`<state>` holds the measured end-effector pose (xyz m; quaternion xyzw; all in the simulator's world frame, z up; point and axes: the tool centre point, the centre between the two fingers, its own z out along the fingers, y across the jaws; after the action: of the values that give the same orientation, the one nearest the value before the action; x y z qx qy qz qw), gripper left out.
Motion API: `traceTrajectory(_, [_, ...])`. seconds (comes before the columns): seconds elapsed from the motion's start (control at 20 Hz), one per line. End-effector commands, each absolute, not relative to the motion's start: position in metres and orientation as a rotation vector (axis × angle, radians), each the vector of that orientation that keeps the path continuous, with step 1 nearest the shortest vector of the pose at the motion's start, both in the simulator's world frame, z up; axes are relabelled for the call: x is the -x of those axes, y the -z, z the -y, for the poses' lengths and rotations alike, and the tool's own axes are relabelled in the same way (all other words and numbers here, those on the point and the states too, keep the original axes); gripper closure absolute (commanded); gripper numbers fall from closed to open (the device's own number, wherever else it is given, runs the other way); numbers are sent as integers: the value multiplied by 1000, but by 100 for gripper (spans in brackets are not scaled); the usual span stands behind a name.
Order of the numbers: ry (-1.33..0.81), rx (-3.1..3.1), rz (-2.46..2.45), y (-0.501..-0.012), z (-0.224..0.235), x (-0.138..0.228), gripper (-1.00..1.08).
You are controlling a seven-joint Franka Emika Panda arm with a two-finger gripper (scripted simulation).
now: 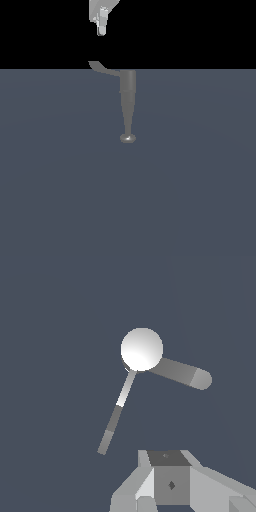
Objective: Turn on the faucet by rotating a designated handle.
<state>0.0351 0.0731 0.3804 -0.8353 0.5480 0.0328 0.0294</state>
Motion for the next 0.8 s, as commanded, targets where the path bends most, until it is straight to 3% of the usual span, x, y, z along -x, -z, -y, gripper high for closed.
traceTrajectory(0.0, [-92,2528,-1777,-368,-78,-48,108])
traceTrajectory(0.75, [-16,2292,-2141,-309,-103,-101,108])
